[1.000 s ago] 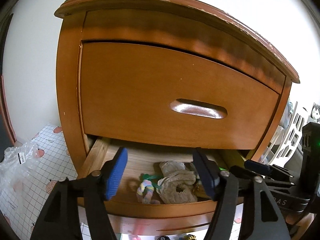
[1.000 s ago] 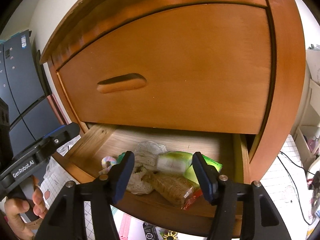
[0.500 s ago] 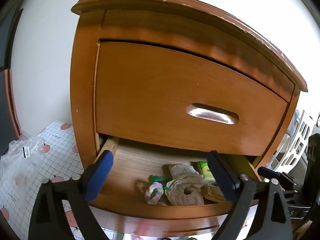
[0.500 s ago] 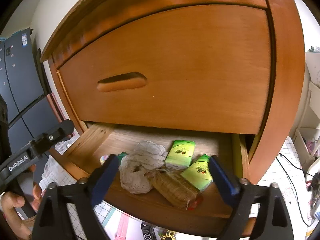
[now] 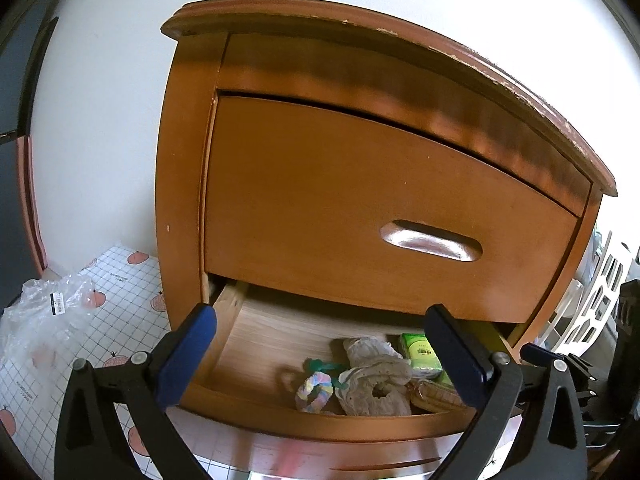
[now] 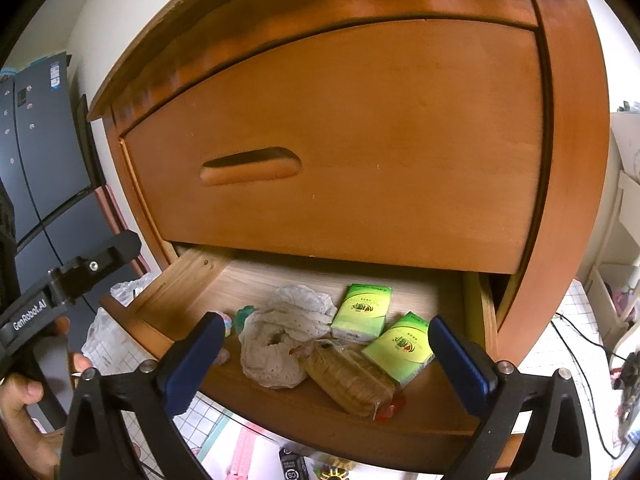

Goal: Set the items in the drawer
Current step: 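Withdraw both tools from the drawer back over the tray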

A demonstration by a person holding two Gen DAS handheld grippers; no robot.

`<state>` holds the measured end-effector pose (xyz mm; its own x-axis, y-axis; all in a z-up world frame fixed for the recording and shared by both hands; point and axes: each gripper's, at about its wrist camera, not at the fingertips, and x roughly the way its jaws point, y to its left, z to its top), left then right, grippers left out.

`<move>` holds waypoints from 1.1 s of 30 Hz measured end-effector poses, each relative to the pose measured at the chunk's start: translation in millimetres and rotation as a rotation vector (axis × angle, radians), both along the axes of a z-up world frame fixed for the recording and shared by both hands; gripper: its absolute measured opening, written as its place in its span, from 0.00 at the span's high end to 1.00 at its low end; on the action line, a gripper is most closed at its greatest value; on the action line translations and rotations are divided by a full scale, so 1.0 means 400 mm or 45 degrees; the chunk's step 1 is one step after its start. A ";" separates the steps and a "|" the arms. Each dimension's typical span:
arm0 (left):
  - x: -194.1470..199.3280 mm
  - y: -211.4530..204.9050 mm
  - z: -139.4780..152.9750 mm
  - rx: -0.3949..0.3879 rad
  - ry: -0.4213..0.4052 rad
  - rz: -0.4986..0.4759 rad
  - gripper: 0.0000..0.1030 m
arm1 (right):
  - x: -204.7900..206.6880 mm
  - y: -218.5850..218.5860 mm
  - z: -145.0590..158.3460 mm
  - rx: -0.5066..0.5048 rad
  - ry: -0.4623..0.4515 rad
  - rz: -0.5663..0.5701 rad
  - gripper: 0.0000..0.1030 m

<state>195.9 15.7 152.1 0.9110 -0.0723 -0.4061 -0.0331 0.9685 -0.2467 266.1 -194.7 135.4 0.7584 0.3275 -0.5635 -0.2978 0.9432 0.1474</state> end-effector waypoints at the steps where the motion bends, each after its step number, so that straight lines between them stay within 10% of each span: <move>1: -0.003 0.000 0.001 0.000 -0.001 -0.001 0.00 | -0.001 0.000 0.000 -0.001 0.000 0.001 0.00; 18: -0.138 0.013 0.001 -0.086 -0.111 -0.009 0.00 | -0.138 -0.010 0.039 -0.034 -0.107 0.030 0.00; 33: -0.212 -0.032 -0.141 -0.071 0.189 -0.101 0.00 | -0.285 -0.033 -0.091 -0.067 0.114 0.048 0.00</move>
<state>111.3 2.8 95.6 0.8320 -0.1674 -0.5290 0.0027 0.9546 -0.2979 152.1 -207.7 99.2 0.6918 0.3229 -0.6459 -0.3209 0.9387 0.1255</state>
